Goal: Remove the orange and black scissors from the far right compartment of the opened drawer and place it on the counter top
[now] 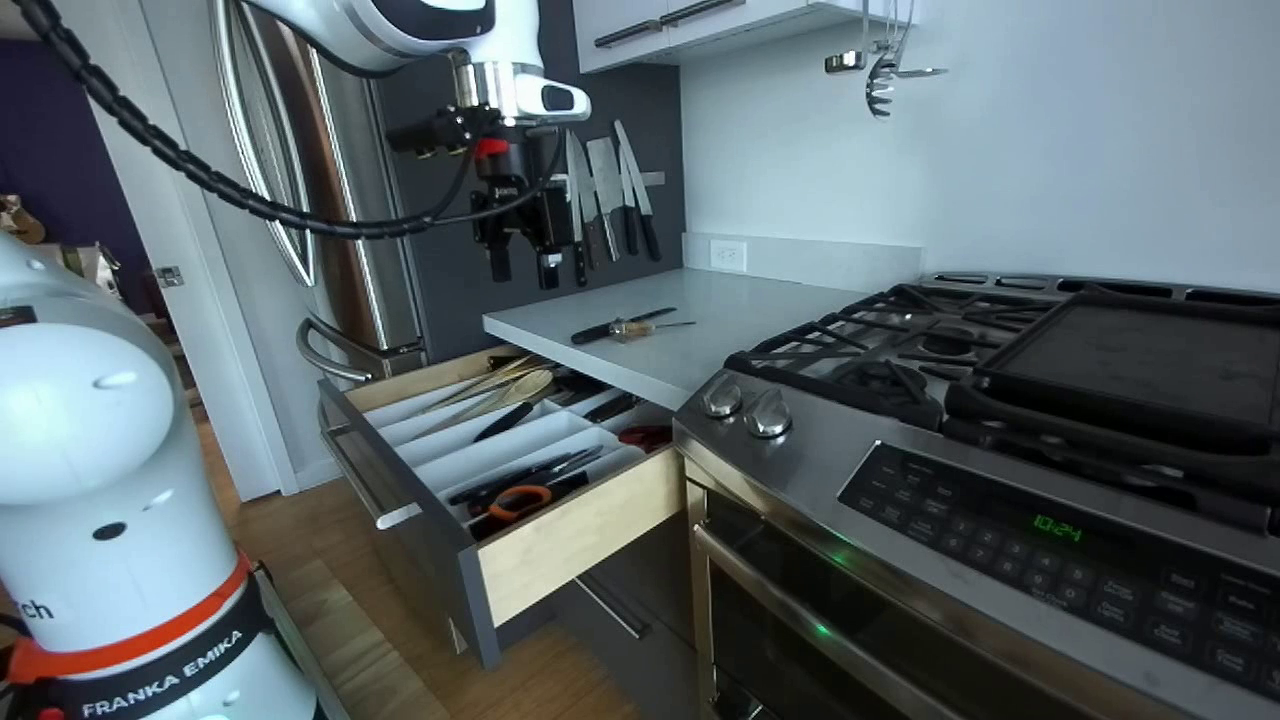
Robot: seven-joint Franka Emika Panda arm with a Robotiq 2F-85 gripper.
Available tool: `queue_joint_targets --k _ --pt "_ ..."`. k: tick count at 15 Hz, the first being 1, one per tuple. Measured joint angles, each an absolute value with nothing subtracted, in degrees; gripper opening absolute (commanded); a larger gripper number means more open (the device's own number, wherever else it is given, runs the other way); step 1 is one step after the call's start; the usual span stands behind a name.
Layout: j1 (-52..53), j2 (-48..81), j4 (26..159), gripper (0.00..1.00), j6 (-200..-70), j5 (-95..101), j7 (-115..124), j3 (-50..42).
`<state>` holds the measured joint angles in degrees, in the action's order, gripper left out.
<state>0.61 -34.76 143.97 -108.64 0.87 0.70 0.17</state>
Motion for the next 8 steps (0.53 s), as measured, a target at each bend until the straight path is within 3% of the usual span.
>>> queue_joint_targets --k 6,8 --pt "1.79 -34.22 153.26 1.00 -111.50 -3.07 -2.68 -0.73" --pt "1.71 -33.94 156.39 0.84 -114.27 -4.03 -3.99 -2.21"
